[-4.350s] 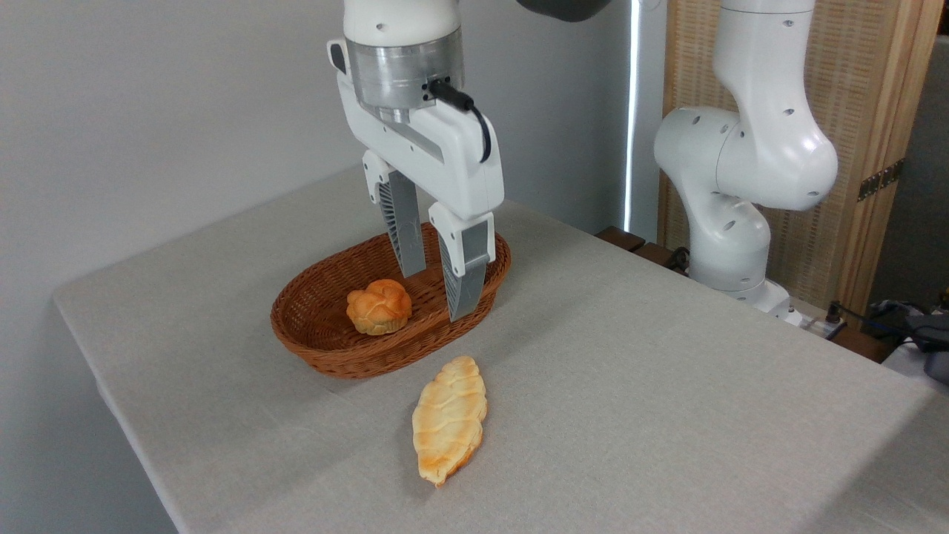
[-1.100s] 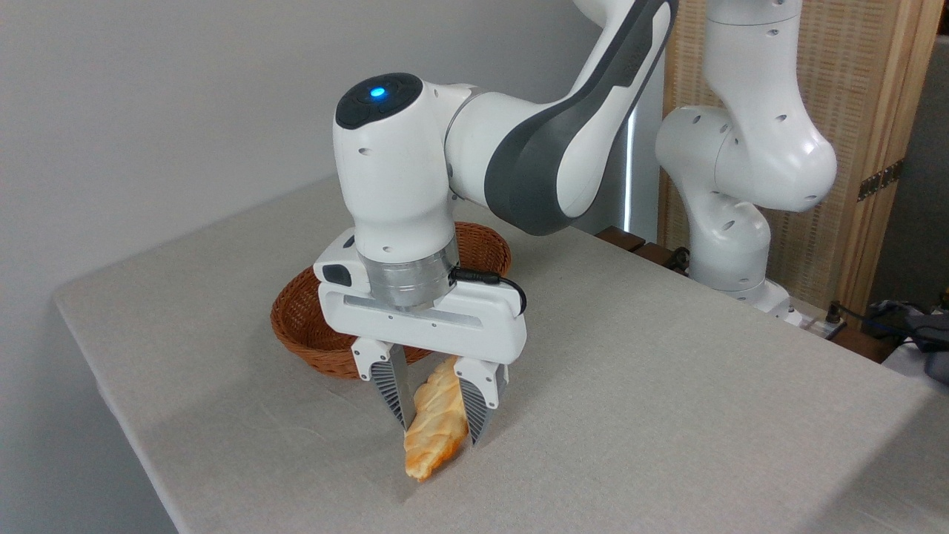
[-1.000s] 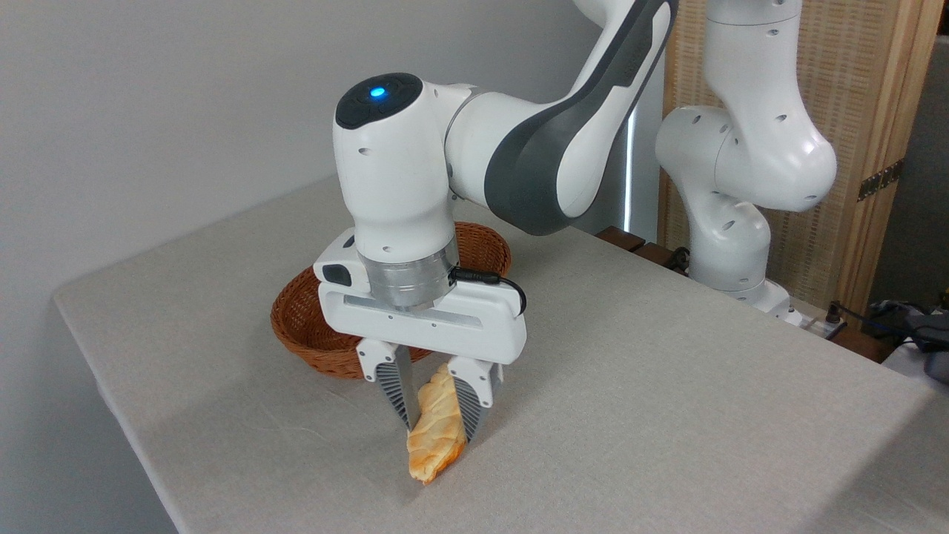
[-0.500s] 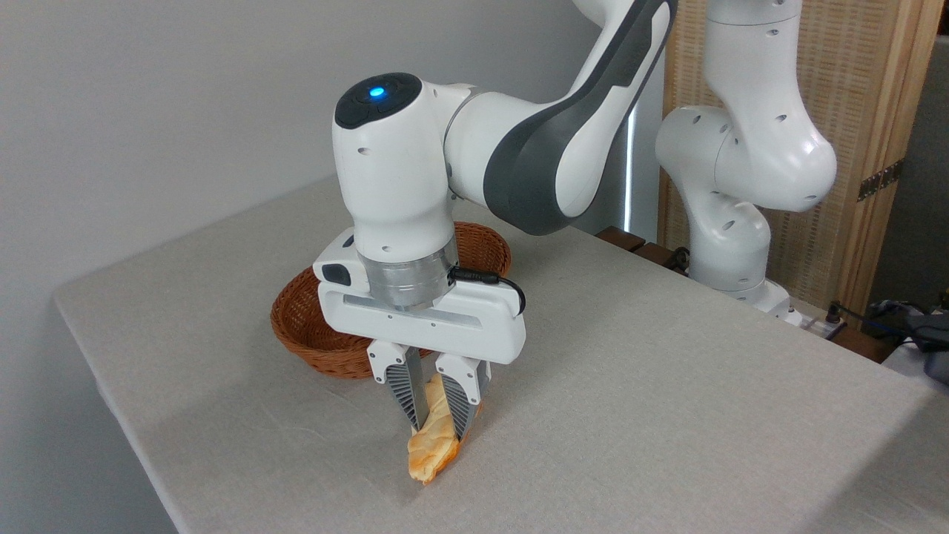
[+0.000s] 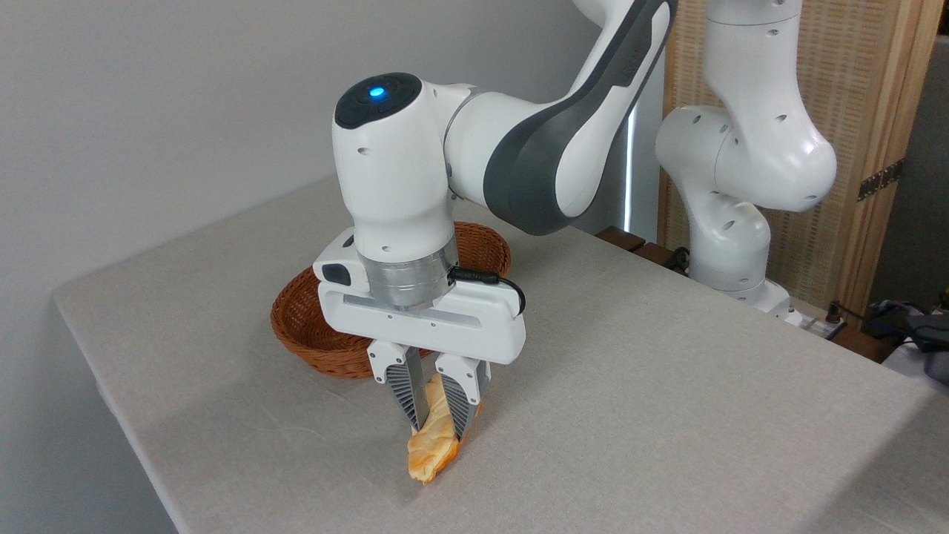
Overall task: Put bread into the basket
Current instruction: 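Close the gripper fingers around the middle of the bread roll, then lift the bread roll and carry it over the basket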
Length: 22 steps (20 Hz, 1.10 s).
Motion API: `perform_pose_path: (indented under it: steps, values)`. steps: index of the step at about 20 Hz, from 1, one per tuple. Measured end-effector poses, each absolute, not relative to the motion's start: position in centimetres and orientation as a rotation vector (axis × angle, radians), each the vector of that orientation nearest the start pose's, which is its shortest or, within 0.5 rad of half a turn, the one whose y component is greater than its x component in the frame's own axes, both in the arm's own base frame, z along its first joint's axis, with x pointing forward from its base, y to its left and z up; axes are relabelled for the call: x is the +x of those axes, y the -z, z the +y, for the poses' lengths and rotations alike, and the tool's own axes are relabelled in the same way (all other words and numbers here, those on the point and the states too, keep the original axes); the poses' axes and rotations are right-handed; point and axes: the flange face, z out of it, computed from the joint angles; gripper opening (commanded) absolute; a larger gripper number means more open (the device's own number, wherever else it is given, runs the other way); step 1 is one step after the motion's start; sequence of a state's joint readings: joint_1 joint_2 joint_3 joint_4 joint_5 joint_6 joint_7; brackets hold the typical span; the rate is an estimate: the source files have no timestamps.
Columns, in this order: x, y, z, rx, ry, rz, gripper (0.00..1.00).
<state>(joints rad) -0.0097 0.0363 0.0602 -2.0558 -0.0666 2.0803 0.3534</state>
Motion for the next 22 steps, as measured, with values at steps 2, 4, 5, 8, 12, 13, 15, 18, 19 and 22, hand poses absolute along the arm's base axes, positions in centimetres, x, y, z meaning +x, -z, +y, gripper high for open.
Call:
perform_pose_path:
  steps: [2, 4, 5, 8, 12, 13, 15, 18, 19, 22]
  values:
    - [55.4, -41.8, 2.4, -3.169, 0.0, 0.431, 0.28]
    - [55.4, -41.8, 2.4, -3.169, 0.0, 0.432, 0.28]
    - [55.4, -41.8, 2.4, -3.169, 0.0, 0.433, 0.28]
    - [55.4, -41.8, 2.4, -3.169, 0.0, 0.434, 0.28]
    - [55.5, -41.9, 2.4, -3.168, 0.003, 0.435, 0.28]
    - [55.5, -42.0, 2.4, -3.168, 0.006, 0.435, 0.28]
    - [55.6, -42.2, 2.4, -3.167, 0.012, 0.435, 0.28]
    - [55.8, -42.6, 2.4, -3.165, 0.027, 0.436, 0.29]
    - [55.9, -43.0, 2.4, -3.164, 0.039, 0.436, 0.29]
    - [56.4, -44.6, 2.4, -3.157, 0.09, 0.437, 0.29]
